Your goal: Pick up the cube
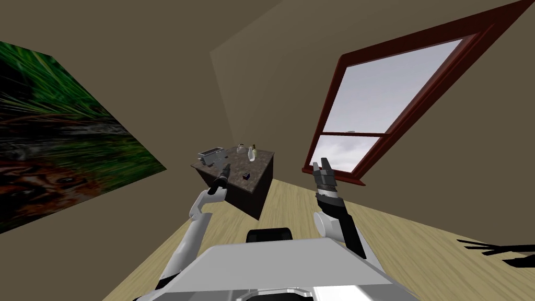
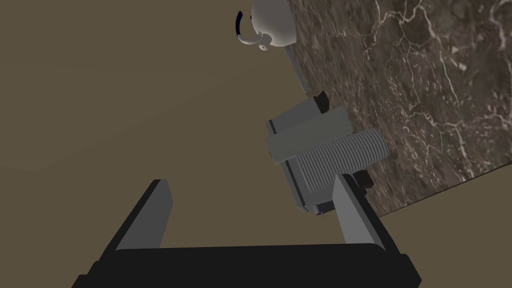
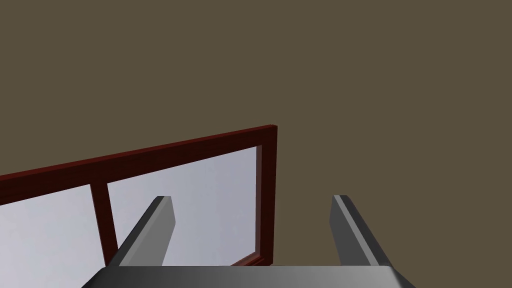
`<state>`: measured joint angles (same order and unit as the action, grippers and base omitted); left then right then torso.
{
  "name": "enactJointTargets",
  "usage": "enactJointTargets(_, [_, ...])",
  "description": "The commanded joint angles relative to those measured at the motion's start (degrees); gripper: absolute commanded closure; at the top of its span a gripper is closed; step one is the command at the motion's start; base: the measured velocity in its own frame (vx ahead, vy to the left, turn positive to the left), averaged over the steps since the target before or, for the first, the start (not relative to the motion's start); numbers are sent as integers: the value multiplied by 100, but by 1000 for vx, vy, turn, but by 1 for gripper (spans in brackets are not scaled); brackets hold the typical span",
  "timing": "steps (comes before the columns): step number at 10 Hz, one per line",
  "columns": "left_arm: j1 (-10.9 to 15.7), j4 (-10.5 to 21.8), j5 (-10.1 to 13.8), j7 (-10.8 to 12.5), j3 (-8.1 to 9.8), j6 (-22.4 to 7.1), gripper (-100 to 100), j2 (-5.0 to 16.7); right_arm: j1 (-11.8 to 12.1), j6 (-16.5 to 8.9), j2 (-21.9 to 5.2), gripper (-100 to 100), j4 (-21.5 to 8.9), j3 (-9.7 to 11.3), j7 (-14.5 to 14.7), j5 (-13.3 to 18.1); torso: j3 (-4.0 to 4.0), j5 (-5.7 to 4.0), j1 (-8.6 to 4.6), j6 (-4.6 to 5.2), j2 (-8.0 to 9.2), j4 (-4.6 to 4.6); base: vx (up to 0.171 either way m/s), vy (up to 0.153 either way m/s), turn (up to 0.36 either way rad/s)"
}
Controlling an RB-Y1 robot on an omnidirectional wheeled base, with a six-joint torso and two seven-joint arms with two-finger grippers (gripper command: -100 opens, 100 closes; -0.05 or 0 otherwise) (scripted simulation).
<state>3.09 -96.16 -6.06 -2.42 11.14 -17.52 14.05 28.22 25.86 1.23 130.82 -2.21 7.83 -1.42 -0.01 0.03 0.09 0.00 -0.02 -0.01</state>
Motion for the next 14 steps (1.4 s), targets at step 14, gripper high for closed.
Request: enactJointTargets(14, [1575, 1817, -218, -329, 563, -1997, -100, 258, 0, 0, 0, 0, 0, 0, 0, 0, 0, -1, -6, -1, 0, 0, 3, 17, -23])
